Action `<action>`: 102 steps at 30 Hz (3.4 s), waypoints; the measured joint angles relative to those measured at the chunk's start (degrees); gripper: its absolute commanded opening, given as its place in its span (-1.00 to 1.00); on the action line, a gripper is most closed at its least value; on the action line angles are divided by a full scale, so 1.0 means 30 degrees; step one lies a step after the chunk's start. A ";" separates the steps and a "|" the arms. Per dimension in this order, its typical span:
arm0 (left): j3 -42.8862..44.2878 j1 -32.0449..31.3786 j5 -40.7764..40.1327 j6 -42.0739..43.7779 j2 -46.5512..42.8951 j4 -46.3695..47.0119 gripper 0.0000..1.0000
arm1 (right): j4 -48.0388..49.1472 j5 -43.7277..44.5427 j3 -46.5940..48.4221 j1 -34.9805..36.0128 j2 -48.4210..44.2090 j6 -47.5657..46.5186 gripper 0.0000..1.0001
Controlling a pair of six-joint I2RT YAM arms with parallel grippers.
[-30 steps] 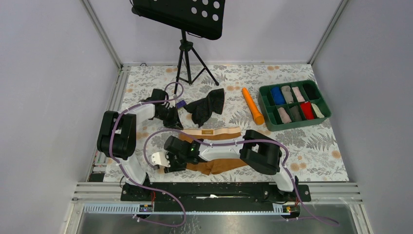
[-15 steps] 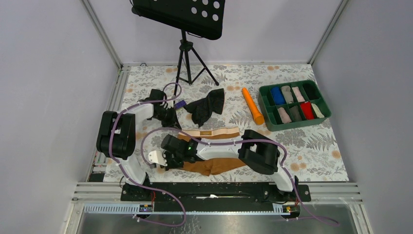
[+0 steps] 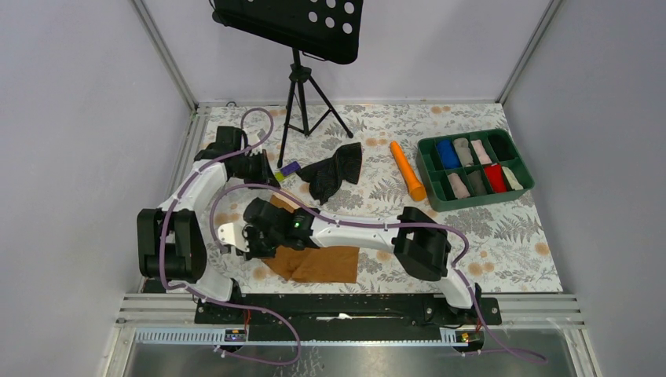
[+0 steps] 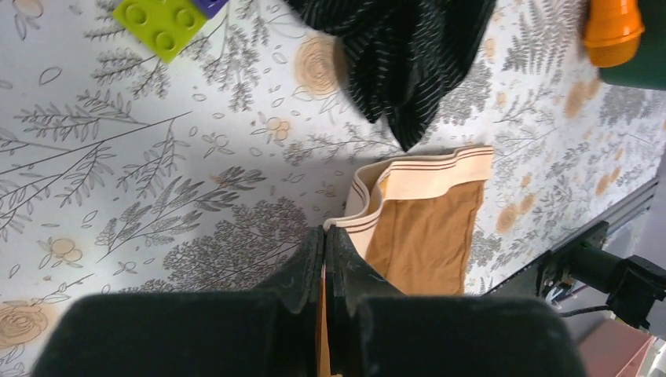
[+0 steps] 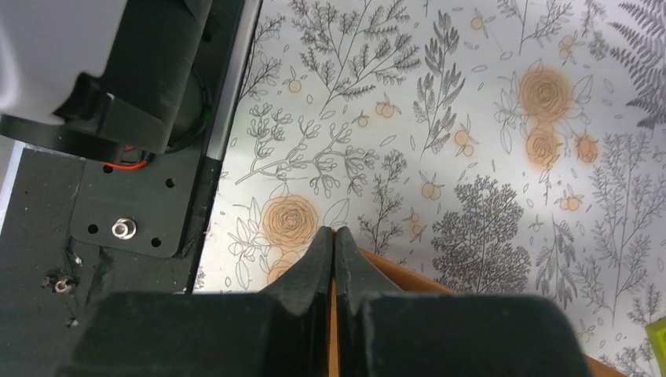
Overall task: Roll the underwear
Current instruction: Fold the underwear at the center of the board.
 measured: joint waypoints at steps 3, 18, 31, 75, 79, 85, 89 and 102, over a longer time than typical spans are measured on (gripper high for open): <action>0.0430 -0.0153 0.0437 0.0044 -0.0255 -0.0437 -1.00 | -0.0415 0.0131 -0.0219 -0.0029 -0.0160 0.0138 -1.00; 0.3483 -0.4692 0.1005 -0.0831 0.1800 -0.0969 -1.00 | -0.2397 0.0204 -0.5231 -0.1399 -0.6586 0.1435 -1.00; 0.5442 -0.6470 0.1443 -0.1122 0.4947 -0.0211 -1.00 | -0.3424 -0.1217 -1.0469 -0.3657 -1.0112 0.1596 -1.00; 0.6856 -1.1489 0.2368 -0.0780 0.9471 0.0918 -1.00 | -0.2404 -0.2645 -1.6480 -0.3672 -1.1715 0.2856 -0.89; 0.7067 -1.1650 0.2368 -0.0772 0.9836 0.0991 -1.00 | -0.2164 -0.2637 -1.6786 -0.3672 -1.1708 0.3067 -0.89; 0.7533 -1.1730 0.2361 -0.0619 1.0193 0.0940 -1.00 | -0.1195 -0.2521 -1.6815 -0.3672 -1.1431 0.3395 -0.86; 0.7919 -1.1803 0.2353 -0.0444 1.0469 0.0707 -1.00 | -0.0510 -0.2317 -1.7078 -0.3672 -1.1023 0.3526 -0.79; 0.8094 -1.2138 0.2149 -0.0182 1.0717 0.0488 -1.00 | -0.1341 -0.1770 -1.6976 -0.3701 -1.1285 0.3220 -0.09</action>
